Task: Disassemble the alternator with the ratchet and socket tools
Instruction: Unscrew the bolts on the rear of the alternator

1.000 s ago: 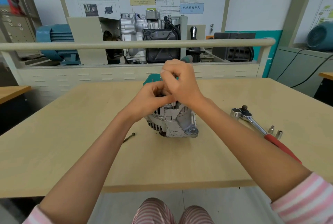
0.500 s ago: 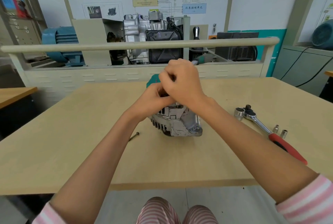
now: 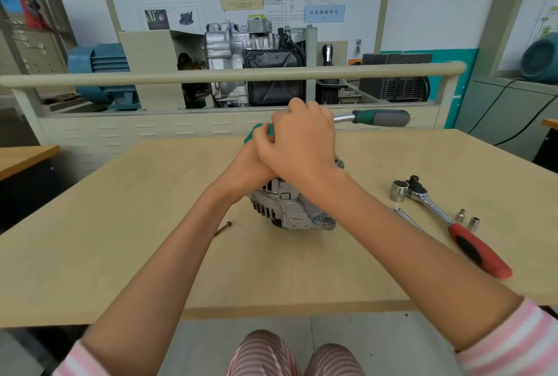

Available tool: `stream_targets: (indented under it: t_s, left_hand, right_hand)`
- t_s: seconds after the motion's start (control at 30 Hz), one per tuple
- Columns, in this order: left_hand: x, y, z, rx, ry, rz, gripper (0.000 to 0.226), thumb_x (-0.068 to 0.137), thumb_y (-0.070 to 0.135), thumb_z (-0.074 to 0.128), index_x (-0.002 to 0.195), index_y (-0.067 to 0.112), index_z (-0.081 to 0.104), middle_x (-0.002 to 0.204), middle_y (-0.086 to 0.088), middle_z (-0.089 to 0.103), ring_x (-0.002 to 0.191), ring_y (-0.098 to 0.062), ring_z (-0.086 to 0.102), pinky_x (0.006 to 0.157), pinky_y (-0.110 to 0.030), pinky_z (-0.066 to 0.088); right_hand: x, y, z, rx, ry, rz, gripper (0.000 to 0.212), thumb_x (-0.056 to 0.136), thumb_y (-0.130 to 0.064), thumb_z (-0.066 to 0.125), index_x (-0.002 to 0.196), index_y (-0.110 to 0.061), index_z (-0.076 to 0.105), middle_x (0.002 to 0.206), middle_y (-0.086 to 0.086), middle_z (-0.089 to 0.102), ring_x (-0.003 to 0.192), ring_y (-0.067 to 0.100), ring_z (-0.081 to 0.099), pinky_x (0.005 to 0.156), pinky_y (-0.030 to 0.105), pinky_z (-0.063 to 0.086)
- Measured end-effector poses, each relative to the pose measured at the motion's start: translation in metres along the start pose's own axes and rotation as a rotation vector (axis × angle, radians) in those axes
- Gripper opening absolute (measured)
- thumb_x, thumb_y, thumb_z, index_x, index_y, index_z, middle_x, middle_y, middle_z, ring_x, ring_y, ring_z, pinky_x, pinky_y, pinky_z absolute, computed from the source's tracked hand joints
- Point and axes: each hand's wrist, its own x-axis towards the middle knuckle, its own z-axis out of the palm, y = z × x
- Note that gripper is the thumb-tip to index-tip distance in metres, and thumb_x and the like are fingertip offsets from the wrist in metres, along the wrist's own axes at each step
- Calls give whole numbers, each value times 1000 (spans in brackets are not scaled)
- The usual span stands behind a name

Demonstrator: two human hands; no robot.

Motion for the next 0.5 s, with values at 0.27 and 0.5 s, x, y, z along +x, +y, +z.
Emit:
stream_targets:
  t_s: [0.27, 0.5]
  left_hand:
    - [1, -1, 1, -21, -24, -47, 25, 83, 10, 67, 91, -12, 60, 87, -35, 59, 74, -26, 54, 70, -42, 45]
    - [2, -2, 1, 26, 33, 9, 37, 84, -4, 56, 88, 33, 56, 87, 9, 64, 76, 9, 59, 66, -15, 51]
  right_hand:
    - [13, 20, -1, 1079, -107, 53, 32, 78, -11, 45, 47, -4, 40, 54, 16, 35, 58, 22, 33, 58, 36, 31]
    - [-5, -3, 9, -52, 116, 6, 31, 80, -31, 49, 73, -8, 69, 75, 7, 54, 78, 25, 48, 75, 36, 33]
